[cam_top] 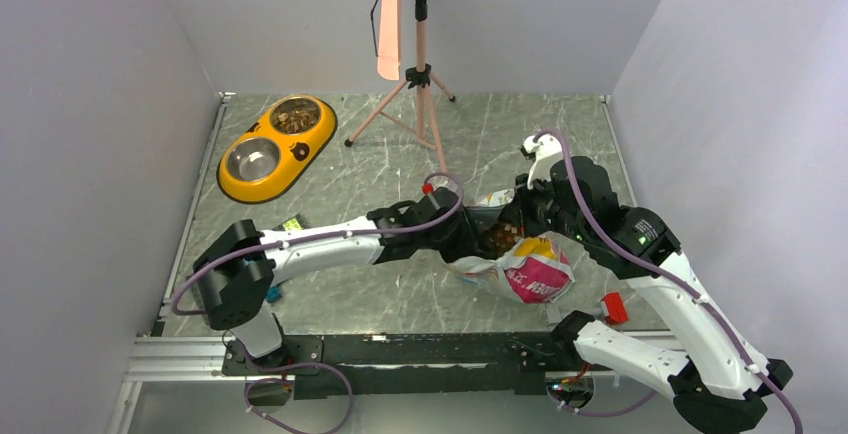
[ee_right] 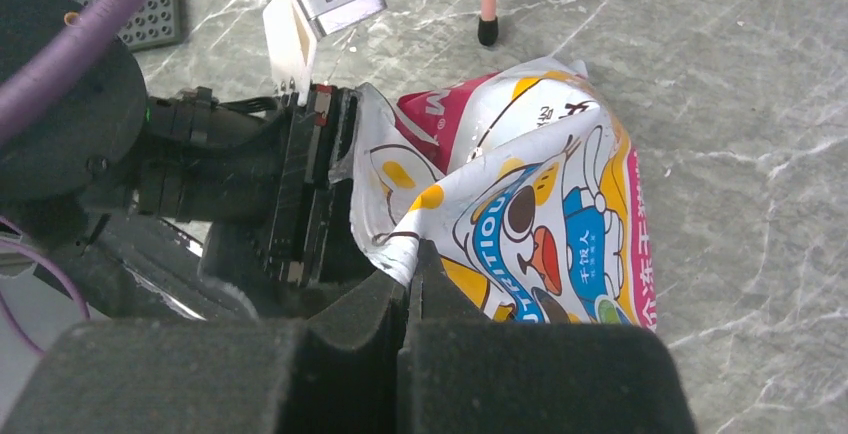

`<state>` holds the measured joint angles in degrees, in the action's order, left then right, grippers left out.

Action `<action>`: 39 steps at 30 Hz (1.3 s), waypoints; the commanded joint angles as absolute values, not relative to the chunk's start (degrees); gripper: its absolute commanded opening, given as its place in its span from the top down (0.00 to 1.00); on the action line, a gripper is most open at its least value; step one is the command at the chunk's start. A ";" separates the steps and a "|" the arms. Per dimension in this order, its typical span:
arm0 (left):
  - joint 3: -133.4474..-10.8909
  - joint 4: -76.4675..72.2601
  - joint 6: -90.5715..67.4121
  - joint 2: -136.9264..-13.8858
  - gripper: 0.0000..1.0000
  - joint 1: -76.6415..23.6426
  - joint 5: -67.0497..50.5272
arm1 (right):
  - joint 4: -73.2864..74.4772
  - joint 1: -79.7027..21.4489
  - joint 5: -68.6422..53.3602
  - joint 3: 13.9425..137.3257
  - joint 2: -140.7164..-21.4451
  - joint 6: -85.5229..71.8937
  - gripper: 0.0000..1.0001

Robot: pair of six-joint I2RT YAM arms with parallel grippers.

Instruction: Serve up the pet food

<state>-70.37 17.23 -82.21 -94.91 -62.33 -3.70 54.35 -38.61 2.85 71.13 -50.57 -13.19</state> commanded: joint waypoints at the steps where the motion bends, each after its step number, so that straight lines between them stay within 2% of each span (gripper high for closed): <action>1: -54.96 -15.79 -68.89 -96.14 1.00 -57.90 -8.64 | 44.06 -38.96 2.13 77.32 -46.39 -16.43 1.00; 7: -43.04 -41.29 -69.57 -91.06 1.00 -53.84 -26.88 | 44.48 -39.00 3.29 75.06 -45.09 -15.45 1.00; 10: -40.00 -44.03 -69.92 -86.40 1.00 -52.24 -30.24 | 44.62 -38.97 3.88 73.47 -44.63 -14.85 1.00; 19: -41.81 -24.78 -68.33 -74.09 1.00 -49.17 -31.87 | 45.32 -39.00 5.64 72.12 -44.48 -13.18 1.00; 22: -43.47 -25.12 -72.74 -74.02 1.00 -48.08 -31.99 | 45.13 -39.02 3.77 72.62 -45.41 -12.98 1.00; 25: -51.08 -20.35 -74.06 -76.67 1.00 -47.72 -32.47 | 44.51 -39.00 2.16 72.36 -46.63 -12.50 1.00; 32: -68.92 3.35 -73.36 -82.68 1.00 -47.65 -31.66 | 43.76 -39.11 0.31 72.74 -49.62 -11.71 1.00; 39: -68.00 0.45 -76.15 -80.77 1.00 -47.60 -34.69 | 42.58 -39.10 2.33 71.36 -49.52 -11.25 1.00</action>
<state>-65.54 8.62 -75.24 -84.60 -47.70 -31.03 50.96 -38.89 1.06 69.76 -50.26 -12.38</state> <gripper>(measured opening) 0.291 0.009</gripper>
